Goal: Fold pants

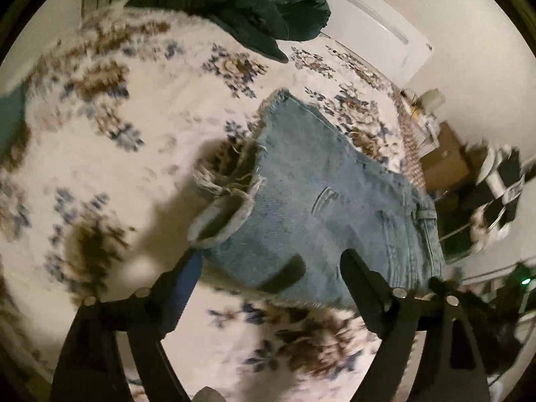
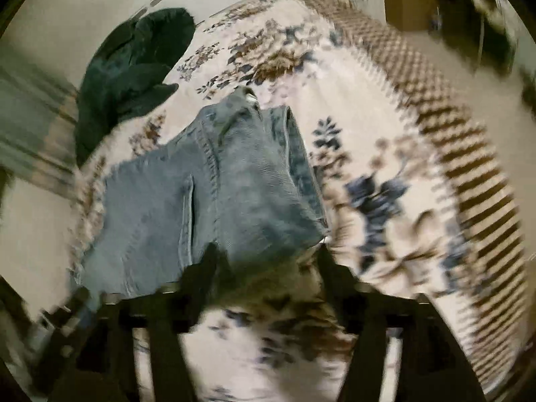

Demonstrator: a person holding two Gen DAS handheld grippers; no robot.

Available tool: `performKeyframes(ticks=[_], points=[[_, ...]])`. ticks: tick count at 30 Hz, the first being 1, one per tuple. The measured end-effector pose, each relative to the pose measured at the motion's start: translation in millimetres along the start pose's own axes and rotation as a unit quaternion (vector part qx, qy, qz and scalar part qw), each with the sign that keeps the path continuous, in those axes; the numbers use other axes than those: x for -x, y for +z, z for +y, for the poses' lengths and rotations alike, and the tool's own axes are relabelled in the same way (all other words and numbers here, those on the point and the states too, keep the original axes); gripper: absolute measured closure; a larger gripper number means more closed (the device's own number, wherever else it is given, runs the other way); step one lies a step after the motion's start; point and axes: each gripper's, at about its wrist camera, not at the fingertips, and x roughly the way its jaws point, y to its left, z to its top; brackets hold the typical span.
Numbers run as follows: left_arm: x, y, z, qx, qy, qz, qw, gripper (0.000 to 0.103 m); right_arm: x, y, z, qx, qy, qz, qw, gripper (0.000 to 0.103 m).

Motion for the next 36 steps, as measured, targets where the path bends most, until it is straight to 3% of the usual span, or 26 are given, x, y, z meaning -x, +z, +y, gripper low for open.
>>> performKeyframes(ticks=[3, 7, 10, 23, 28, 36], points=[[22, -5, -16, -0.06, 0.047, -0.02, 0.9969, 0.015, 27, -14, 19, 0.049, -0.063, -0.023, 0.997, 0.003], [51, -10, -32, -0.114, 0.091, -0.045, 0.9883, 0.014, 72, -35, 43, 0.091, -0.139, -0.068, 0.984, 0.0], [76, -16, -42, -0.134, 0.108, -0.056, 0.9834, 0.007, 104, -46, 55, 0.107, -0.155, -0.096, 0.977, 0.0], [225, -68, -68, -0.148, 0.127, -0.138, 0.9712, 0.006, 289, -118, 82, 0.119, -0.12, -0.193, 0.967, 0.0], [290, -103, -78, -0.157, 0.132, -0.173, 0.9633, 0.006, 364, -166, 84, 0.129, -0.105, -0.229, 0.959, 0.0], [356, -145, -84, -0.17, 0.122, -0.199, 0.9574, 0.006, 451, -236, 85, 0.149, -0.089, -0.252, 0.952, 0.0]])
